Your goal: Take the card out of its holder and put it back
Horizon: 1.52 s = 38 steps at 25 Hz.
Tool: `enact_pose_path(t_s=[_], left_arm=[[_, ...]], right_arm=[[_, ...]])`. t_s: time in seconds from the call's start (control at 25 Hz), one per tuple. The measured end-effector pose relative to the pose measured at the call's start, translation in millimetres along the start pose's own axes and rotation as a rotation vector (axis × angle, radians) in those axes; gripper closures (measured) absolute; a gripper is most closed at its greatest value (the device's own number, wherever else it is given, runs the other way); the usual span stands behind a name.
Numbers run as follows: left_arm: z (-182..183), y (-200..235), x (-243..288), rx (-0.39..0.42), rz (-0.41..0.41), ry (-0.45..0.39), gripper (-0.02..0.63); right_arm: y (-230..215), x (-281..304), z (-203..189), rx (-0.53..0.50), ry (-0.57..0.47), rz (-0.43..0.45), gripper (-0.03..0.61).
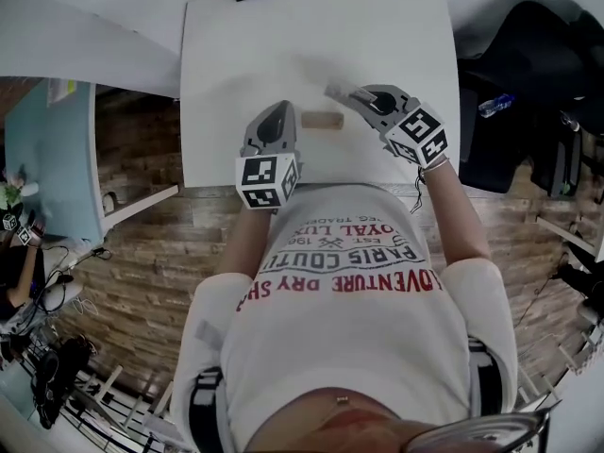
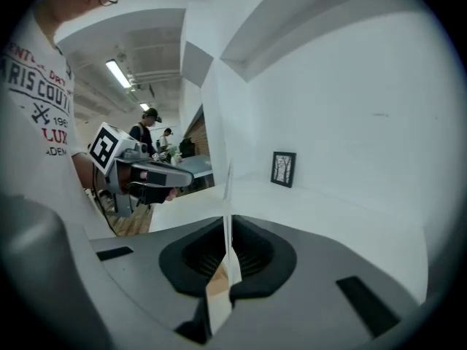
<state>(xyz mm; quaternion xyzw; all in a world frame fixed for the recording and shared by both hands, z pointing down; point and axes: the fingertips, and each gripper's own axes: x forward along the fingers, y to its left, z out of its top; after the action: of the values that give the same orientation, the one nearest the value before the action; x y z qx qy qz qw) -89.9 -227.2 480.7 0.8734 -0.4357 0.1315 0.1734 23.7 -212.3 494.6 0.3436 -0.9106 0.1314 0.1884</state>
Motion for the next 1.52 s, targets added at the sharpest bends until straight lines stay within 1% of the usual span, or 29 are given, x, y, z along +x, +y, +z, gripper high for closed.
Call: enact_pose_path(t_s=[0.12, 0.24, 0.4, 0.48, 0.56, 0.68, 0.84, 1.0, 1.12, 1.24, 1.4, 1.52], left_arm=[[3.5, -8.4, -2.7, 0.008, -0.021, -0.007, 0.589], [11.2, -15.5, -4.3, 0.003, -0.059, -0.022, 0.589], [18.7, -26.5, -4.5, 0.038, -0.081, -0.033, 0.589], [20.3, -29.7, -4.8, 0.052, -0.085, -0.036, 0.589], [22.0, -29.7, -6.8, 0.054, -0.076, -0.047, 0.589], [24.8, -27.5, -12.1, 0.059, -0.055, -0.067, 0.589], [27.6, -27.3, -17.3, 0.068, -0.047, -0.086, 0.589], [27.0, -28.0, -20.8, 0.079, -0.045, -0.089, 0.589], [26.5, -28.9, -22.0, 0.074, -0.05, -0.088, 0.589], [27.3, -27.6, -24.1, 0.047, -0.053, -0.098, 0.589], [28.8, -26.9, -24.2, 0.029, -0.051, -0.11, 0.589], [29.0, -27.5, -22.0, 0.024, -0.052, -0.11, 0.589]], right_arm=[[-5.7, -12.6, -7.4, 0.067, 0.009, -0.11, 0.543], [-9.9, -21.3, -14.4, 0.121, 0.021, -0.244, 0.543], [-17.1, -34.9, -25.8, 0.261, -0.006, -0.419, 0.543], [-19.0, -40.3, -29.3, 0.304, -0.029, -0.481, 0.543], [-18.1, -44.1, -31.6, 0.313, -0.041, -0.519, 0.543], [-12.5, -48.6, -35.2, 0.316, -0.05, -0.54, 0.543], [-8.9, -55.9, -35.4, 0.307, -0.067, -0.577, 0.543], [-6.6, -58.3, -34.2, 0.294, -0.072, -0.59, 0.543], [-3.3, -58.4, -30.0, 0.295, -0.087, -0.576, 0.543], [1.1, -56.6, -24.1, 0.281, -0.118, -0.546, 0.543], [2.7, -55.8, -19.7, 0.25, -0.122, -0.537, 0.543], [0.8, -56.2, -19.6, 0.253, -0.116, -0.535, 0.543]])
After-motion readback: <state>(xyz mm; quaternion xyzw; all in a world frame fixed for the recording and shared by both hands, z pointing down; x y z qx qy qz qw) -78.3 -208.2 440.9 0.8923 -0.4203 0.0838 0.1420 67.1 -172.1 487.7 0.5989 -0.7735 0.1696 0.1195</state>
